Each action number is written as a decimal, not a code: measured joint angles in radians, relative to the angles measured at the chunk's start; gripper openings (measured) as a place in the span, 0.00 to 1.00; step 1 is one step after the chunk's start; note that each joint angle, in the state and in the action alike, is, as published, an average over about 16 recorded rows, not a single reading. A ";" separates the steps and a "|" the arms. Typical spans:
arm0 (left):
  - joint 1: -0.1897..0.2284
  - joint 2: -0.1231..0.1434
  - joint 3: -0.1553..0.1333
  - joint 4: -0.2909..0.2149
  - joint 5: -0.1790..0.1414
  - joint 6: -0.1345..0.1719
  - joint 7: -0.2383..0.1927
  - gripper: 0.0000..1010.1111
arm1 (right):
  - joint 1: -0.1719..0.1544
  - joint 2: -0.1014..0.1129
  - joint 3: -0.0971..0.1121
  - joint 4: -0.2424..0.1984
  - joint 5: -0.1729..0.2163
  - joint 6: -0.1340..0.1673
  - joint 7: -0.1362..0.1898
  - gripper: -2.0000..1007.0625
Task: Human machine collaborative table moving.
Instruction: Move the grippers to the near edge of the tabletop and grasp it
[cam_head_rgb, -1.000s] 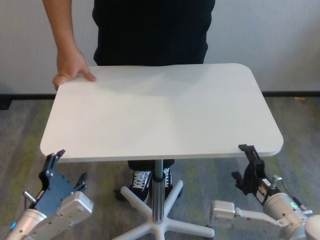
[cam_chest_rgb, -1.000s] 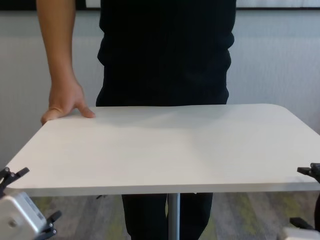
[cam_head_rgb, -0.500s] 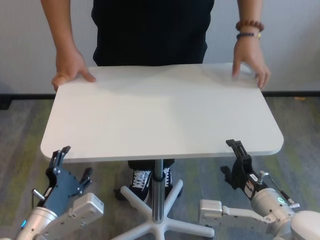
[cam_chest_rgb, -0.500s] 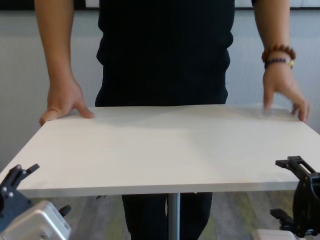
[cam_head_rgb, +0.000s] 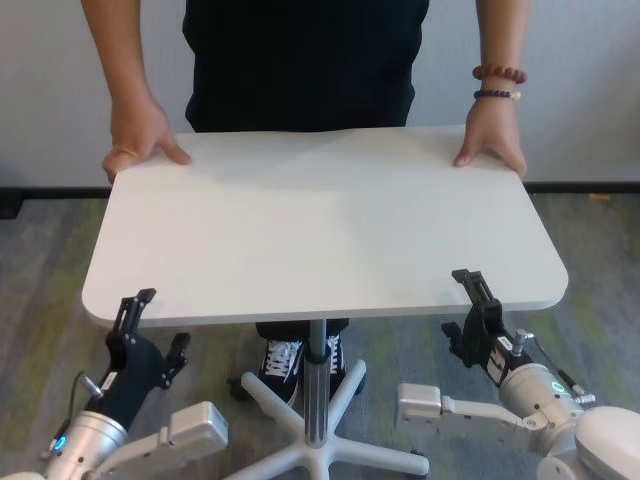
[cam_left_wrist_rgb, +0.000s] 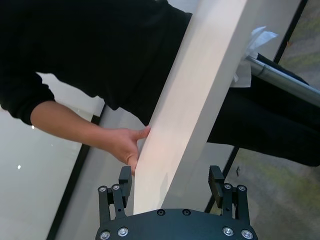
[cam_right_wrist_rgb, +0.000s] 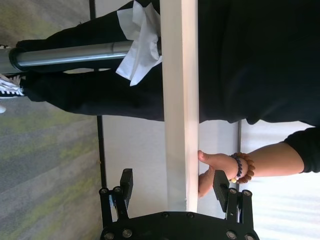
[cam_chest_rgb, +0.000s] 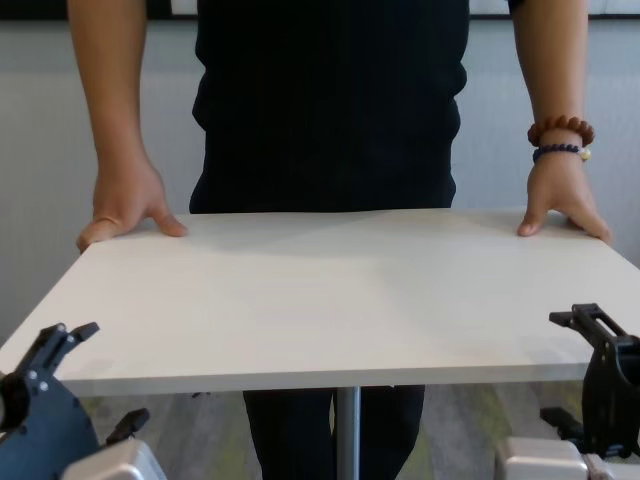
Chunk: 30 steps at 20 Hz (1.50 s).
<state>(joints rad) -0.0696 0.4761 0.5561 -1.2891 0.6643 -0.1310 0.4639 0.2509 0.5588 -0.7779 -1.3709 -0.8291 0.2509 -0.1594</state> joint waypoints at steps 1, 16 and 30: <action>-0.002 -0.001 0.002 0.003 0.011 0.005 0.003 0.99 | 0.002 -0.003 0.002 0.003 -0.002 -0.001 0.002 1.00; -0.010 -0.004 0.008 0.012 0.049 0.033 0.009 0.99 | 0.020 -0.032 0.021 0.032 -0.041 -0.013 0.017 1.00; -0.007 -0.001 0.006 0.006 0.039 0.030 0.009 0.99 | 0.028 -0.059 0.040 0.068 -0.072 -0.025 0.023 1.00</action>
<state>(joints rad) -0.0766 0.4748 0.5624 -1.2827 0.7034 -0.1007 0.4726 0.2786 0.5000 -0.7382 -1.3030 -0.9012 0.2262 -0.1361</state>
